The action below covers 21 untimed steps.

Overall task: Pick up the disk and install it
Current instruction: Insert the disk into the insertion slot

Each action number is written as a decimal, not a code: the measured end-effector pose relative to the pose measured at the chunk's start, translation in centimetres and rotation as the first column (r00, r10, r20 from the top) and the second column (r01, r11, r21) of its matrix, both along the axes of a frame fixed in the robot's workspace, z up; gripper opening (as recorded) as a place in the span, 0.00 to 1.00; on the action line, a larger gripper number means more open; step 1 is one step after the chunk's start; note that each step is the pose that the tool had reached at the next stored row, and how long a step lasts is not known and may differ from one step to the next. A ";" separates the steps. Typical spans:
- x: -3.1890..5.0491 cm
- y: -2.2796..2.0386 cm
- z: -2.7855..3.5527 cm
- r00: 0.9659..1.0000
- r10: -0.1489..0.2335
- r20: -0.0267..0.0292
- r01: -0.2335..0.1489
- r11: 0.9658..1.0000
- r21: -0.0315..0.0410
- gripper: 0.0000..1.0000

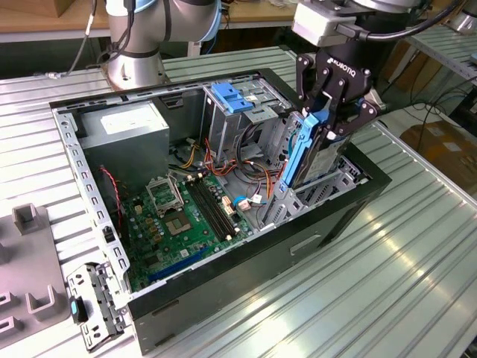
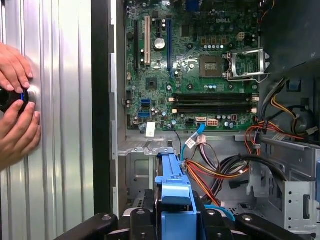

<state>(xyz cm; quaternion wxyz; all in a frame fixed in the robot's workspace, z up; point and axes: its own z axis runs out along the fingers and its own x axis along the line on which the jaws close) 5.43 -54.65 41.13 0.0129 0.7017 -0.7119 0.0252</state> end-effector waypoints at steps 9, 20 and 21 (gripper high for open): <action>0.00 0.00 -2.50 1.000 0.000 -0.002 0.000 1.000 -0.001 0.37; 0.00 0.00 -4.26 1.000 0.000 -0.002 0.000 1.000 -0.004 0.37; 0.00 0.00 -4.26 1.000 0.000 -0.002 0.000 1.000 -0.004 0.37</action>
